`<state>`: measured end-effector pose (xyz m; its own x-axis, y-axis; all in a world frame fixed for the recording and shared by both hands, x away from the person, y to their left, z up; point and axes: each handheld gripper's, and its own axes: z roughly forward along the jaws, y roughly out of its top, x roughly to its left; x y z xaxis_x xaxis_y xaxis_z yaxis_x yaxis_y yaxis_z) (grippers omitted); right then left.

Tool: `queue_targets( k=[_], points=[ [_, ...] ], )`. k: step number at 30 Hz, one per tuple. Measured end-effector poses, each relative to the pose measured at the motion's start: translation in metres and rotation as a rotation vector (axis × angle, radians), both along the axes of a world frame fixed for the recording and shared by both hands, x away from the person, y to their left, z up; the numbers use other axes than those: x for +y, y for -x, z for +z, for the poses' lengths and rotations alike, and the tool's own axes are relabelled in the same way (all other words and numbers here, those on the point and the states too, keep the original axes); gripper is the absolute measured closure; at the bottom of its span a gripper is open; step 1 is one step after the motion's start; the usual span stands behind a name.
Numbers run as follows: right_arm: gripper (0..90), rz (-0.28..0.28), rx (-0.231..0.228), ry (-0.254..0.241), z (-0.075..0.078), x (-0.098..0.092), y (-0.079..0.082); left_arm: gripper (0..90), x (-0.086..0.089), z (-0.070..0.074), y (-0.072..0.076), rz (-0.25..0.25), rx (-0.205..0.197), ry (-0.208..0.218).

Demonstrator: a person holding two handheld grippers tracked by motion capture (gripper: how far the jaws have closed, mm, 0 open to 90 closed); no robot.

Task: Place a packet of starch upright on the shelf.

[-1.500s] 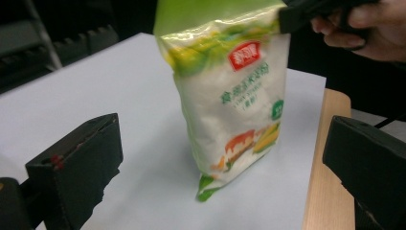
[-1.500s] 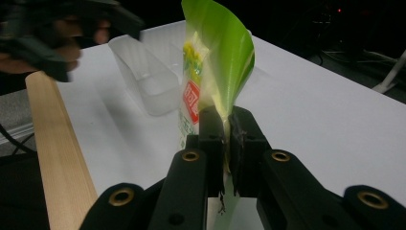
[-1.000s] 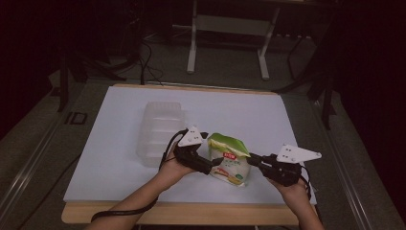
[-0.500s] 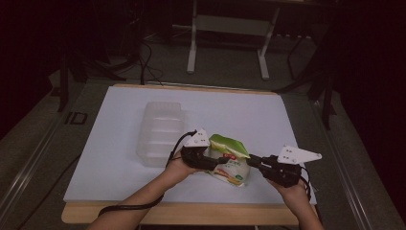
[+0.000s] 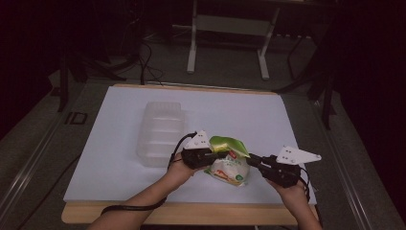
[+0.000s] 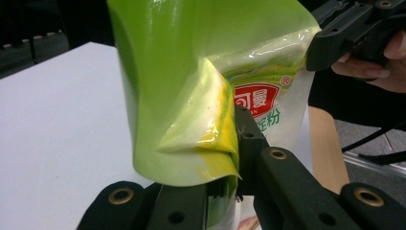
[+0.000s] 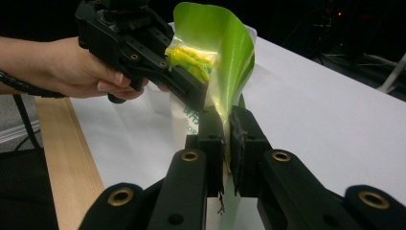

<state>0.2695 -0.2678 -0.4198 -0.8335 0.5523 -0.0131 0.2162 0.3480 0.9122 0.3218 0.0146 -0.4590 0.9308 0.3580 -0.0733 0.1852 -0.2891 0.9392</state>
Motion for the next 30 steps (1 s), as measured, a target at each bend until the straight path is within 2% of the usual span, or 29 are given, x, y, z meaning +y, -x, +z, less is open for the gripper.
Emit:
queue_targets(
  k=[6,11,17,20,21,25,28,30],
  points=[
    [81.6,-0.003,-0.026,-0.05,0.014,-0.006,0.006,85.9,0.0,0.02,0.004,-0.003,-0.006,0.046],
    [68.7,-0.025,-0.057,-0.112,0.027,-0.01,0.012,85.9,0.001,0.04,0.01,0.006,-0.053,0.066],
    [35.4,-0.052,-0.095,-0.175,0.044,-0.013,0.017,85.9,0.006,0.061,0.011,0.021,-0.072,0.078],
    [20.0,-0.058,-0.102,-0.204,0.047,-0.013,0.019,85.9,0.01,0.072,0.009,0.036,-0.077,0.085],
    [11.6,-0.051,-0.109,-0.211,0.047,-0.012,0.02,85.9,0.011,0.076,0.008,0.039,-0.079,0.088],
    [11.4,-0.072,-0.145,-0.252,0.048,-0.012,0.025,85.8,0.02,0.09,0.006,0.061,-0.092,0.1],
    [11.5,-0.092,-0.121,-0.315,0.047,-0.017,0.023,85.8,0.029,0.1,0.002,0.086,-0.099,0.109],
    [12.4,-0.115,-0.125,-0.311,0.044,-0.02,0.023,85.8,0.036,0.106,-0.001,0.101,-0.107,0.111]
  ],
)
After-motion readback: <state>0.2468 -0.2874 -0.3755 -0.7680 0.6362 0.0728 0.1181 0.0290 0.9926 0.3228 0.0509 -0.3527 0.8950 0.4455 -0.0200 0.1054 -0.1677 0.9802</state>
